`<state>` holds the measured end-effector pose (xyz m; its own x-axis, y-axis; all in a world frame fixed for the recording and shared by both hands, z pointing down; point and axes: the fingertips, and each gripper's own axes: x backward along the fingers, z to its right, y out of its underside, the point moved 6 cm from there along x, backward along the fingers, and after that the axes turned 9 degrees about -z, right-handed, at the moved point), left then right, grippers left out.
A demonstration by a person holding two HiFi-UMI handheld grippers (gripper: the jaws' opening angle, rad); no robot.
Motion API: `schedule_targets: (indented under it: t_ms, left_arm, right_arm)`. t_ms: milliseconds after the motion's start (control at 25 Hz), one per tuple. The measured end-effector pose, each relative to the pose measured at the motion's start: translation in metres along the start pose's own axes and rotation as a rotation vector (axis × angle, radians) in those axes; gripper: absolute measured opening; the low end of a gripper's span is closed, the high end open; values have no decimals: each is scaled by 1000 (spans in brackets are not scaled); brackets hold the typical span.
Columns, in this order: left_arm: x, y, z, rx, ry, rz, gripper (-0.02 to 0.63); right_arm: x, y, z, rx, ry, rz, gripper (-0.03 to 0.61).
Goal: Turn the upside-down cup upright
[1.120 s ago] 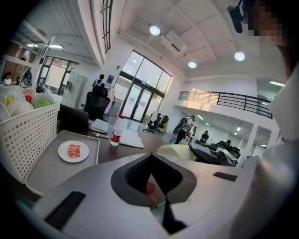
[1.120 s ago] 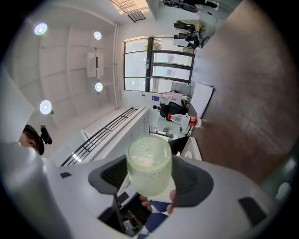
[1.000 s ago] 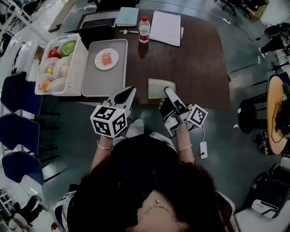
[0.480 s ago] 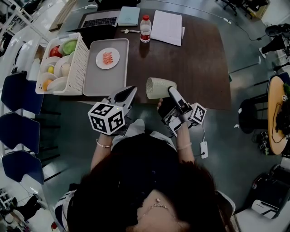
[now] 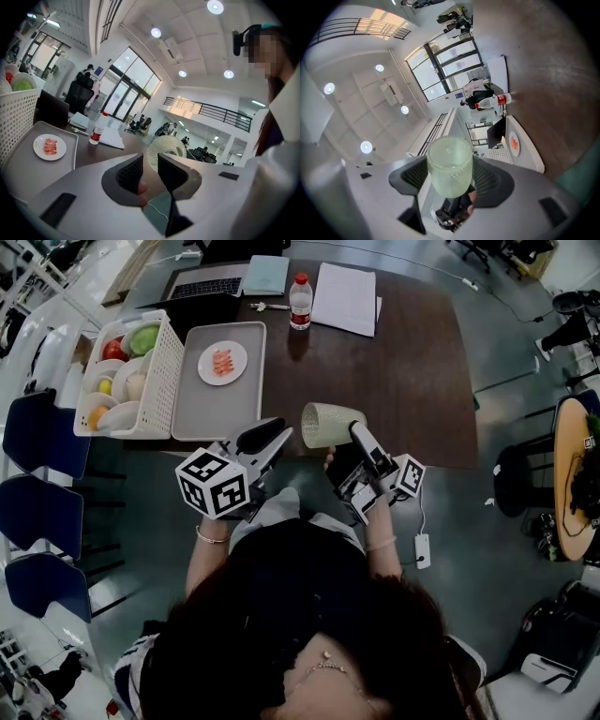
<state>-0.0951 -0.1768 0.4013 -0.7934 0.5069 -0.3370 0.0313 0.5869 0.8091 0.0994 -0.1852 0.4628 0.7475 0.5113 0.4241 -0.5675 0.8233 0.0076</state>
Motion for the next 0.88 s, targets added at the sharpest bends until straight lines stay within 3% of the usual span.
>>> schedule_targets:
  t_ms: [400,560,880]
  left_arm:
    - [-5,-2,11,-52,132,-41,181]
    - [-7,-1,16,-51,191,-64,281]
    - [-20,-2,26,-91,230,-105,367]
  right_arm:
    - [-4,1,0,-18,-27,-19,308]
    - [-5,1,-1,-19,-36,-25,308]
    - [-7,3,-3,-19,-46,-53,308]
